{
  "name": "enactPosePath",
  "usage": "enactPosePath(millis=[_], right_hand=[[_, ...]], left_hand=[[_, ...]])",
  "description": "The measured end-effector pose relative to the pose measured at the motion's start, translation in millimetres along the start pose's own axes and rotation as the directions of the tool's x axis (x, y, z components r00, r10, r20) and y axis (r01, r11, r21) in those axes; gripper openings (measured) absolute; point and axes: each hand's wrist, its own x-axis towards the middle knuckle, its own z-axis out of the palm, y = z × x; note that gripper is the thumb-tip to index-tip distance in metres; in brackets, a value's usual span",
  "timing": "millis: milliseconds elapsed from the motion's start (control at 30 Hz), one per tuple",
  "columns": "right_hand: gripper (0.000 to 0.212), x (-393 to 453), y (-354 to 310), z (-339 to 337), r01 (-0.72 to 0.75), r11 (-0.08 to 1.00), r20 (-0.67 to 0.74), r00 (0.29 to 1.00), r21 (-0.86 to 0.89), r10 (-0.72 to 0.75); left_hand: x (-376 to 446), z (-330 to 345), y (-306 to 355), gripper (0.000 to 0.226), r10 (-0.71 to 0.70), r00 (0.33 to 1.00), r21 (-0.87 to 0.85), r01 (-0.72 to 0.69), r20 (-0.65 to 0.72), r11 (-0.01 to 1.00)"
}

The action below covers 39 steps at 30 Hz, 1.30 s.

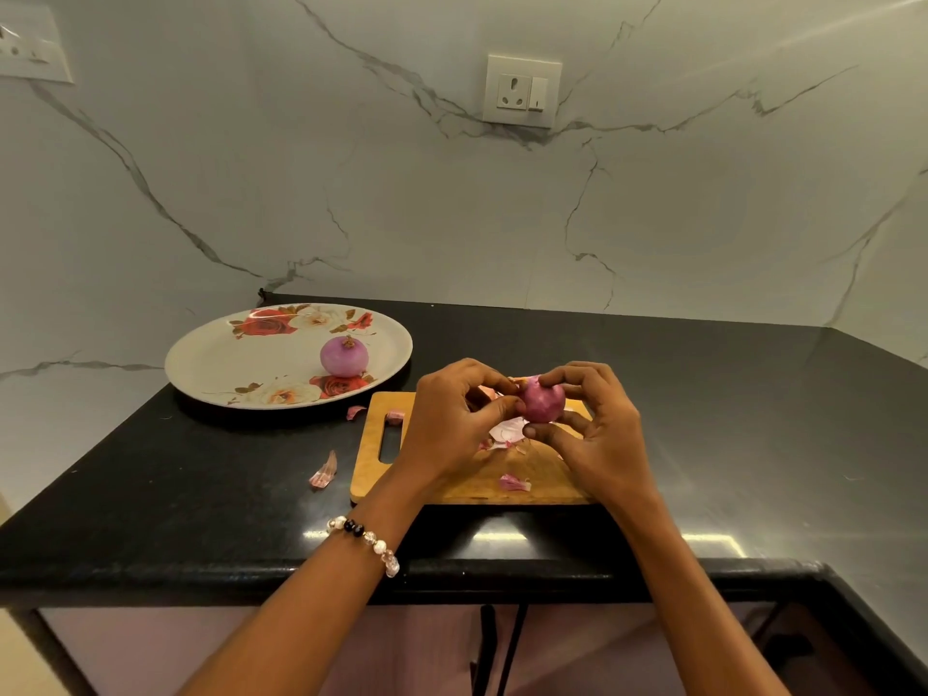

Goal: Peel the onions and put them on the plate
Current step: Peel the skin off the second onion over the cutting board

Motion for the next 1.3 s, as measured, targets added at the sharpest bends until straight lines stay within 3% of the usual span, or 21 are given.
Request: enactPosePath(millis=[267, 367, 567, 767, 1300], right_hand=[[0.049, 0.7, 3.8, 2.3, 0.053, 0.995, -0.005, 0.999, -0.082, -0.054], [0.057, 0.7, 2.7, 2.1, 0.064, 0.996, -0.009, 0.998, -0.068, -0.065], [0.062, 0.4, 1.4, 0.0, -0.012, 0.999, -0.046, 0.999, 0.034, 0.014], [0.062, -0.2, 2.5, -0.6, -0.033, 0.999, -0.045, 0.998, 0.014, 0.034], [0.062, -0.2, 4.4, 0.5, -0.032, 0.999, -0.028, 0.999, -0.028, 0.031]], left_hand=[[0.3, 1.1, 0.7, 0.013, -0.074, 0.997, -0.036, 0.075, 0.028, 0.997], [0.2, 0.9, 0.1, 0.009, -0.081, 0.995, -0.056, 0.085, 0.054, 0.995], [1.9, 2.5, 0.2, 0.012, -0.075, 0.995, -0.05, 0.078, 0.069, 0.996], [0.7, 1.8, -0.6, 0.023, -0.172, 0.98, -0.11, 0.182, 0.102, 0.977], [0.6, 4.0, 0.2, 0.015, -0.097, 0.991, -0.054, 0.103, 0.097, 0.993]])
